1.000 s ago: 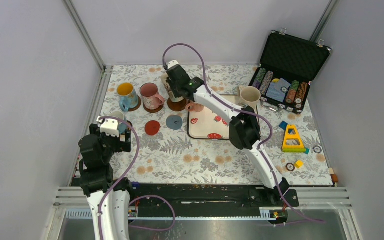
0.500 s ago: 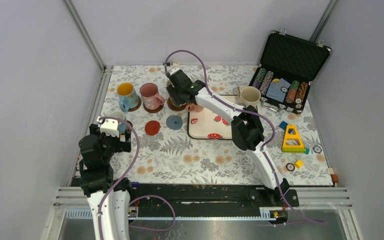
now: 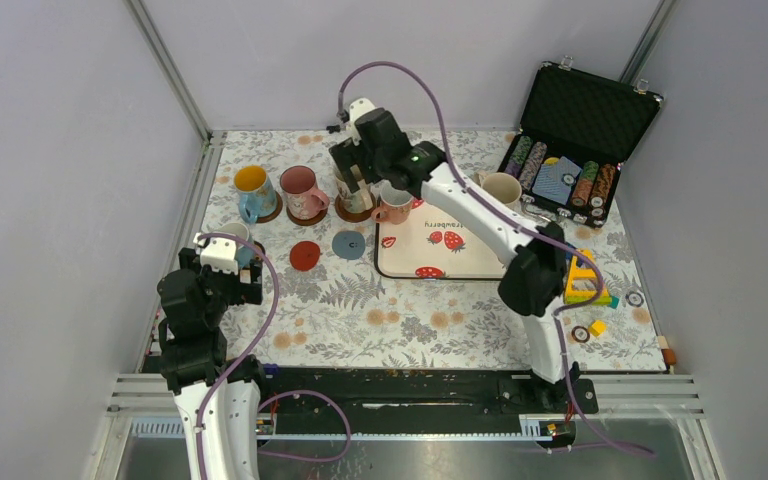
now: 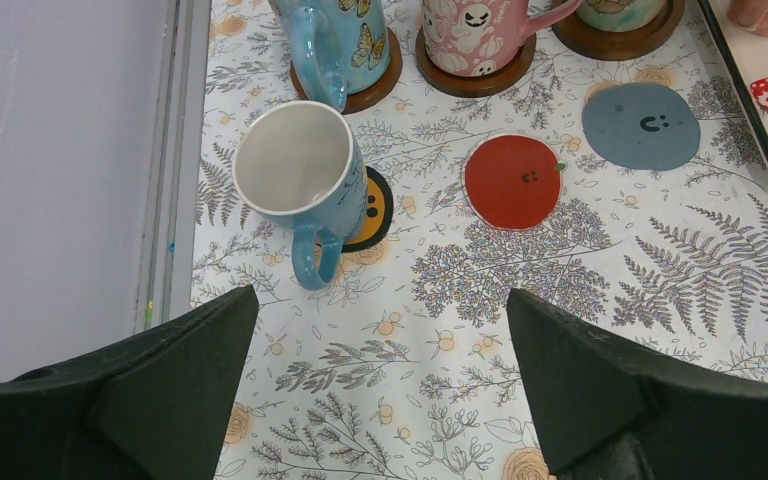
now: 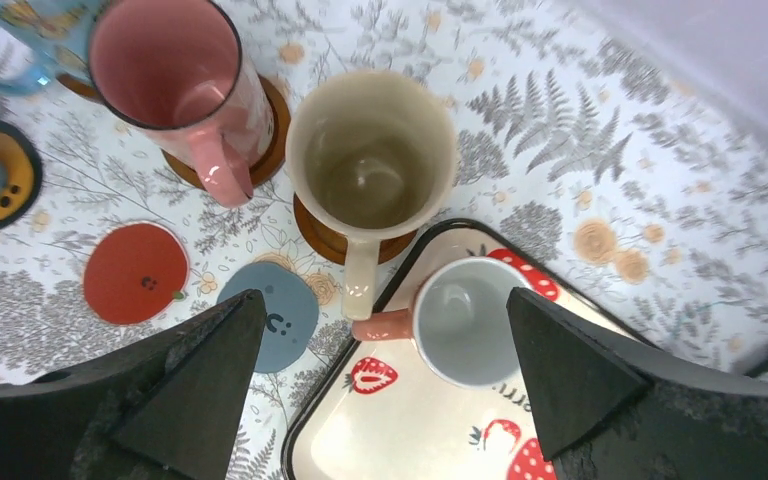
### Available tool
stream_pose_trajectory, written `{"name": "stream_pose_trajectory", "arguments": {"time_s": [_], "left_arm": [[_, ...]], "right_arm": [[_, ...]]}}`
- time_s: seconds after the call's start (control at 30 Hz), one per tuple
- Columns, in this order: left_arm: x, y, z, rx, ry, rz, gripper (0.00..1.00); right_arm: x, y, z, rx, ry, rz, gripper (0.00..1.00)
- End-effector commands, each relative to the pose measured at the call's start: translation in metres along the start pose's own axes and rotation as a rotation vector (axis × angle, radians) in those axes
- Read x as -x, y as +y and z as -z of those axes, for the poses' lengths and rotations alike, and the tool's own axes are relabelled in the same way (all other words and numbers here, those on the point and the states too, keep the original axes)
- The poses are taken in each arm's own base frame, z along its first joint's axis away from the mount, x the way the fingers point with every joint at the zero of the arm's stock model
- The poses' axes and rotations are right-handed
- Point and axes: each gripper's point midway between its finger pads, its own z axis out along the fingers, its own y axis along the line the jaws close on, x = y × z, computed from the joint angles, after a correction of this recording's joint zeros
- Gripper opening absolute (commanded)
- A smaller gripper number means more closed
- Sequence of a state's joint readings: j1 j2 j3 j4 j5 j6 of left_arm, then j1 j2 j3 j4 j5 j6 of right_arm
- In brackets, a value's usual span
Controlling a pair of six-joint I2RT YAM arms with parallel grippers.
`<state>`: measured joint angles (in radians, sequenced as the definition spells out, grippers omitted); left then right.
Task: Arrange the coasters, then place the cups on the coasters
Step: Place the cup on the coaster.
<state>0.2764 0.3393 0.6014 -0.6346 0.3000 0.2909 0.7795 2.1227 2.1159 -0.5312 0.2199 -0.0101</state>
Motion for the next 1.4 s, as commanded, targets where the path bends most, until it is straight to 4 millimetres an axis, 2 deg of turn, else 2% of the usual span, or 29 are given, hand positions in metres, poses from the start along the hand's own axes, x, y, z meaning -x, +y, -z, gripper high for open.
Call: {"name": "stream_pose_trajectory", "arguments": {"time_s": [0.0,0.17,0.27,0.3,0.4,0.53,0.73,0.83,1.1,1.23,1.37], "left_arm": [[0.013,0.004,0.001,0.015,-0.052,-0.021,0.99],[0.012,0.005,0.0,0.019,-0.049,-0.019,0.99],[0.012,0.005,0.0,0.018,-0.047,-0.019,0.99],[0.013,0.005,0.0,0.016,-0.047,-0.02,0.99],[0.012,0.003,-0.001,0.003,-0.046,-0.022,0.99],[0.012,0.001,-0.001,-0.007,-0.048,-0.023,0.99],[0.013,0.002,0.0,0.005,-0.055,-0.024,0.99],[0.013,0.0,0.0,-0.007,-0.056,-0.025,0.99],[0.013,0.002,0.0,0.0,-0.053,-0.024,0.99],[0.013,0.0,0.0,-0.007,-0.061,-0.026,0.99],[0.012,0.006,0.001,0.023,-0.05,-0.019,0.99]], "right_arm": [[0.052,-0.017,0.069,-0.017,-0.156,0.023,1.0],[0.052,-0.036,0.117,-0.056,-0.237,0.037,1.0],[0.035,-0.048,0.138,-0.088,-0.277,0.076,1.0],[0.032,-0.052,0.15,-0.094,-0.297,0.093,1.0],[0.015,-0.06,0.161,-0.115,-0.305,0.147,1.0],[-0.003,-0.062,0.164,-0.099,-0.28,0.169,1.0],[-0.018,-0.04,0.176,0.058,-0.237,0.239,1.0],[-0.018,-0.041,0.176,0.047,-0.234,0.239,1.0],[-0.022,-0.043,0.163,0.033,-0.208,0.294,1.0],[-0.016,-0.044,0.159,0.027,-0.192,0.319,1.0],[-0.019,-0.032,0.159,0.099,-0.179,0.343,1.0]]}}
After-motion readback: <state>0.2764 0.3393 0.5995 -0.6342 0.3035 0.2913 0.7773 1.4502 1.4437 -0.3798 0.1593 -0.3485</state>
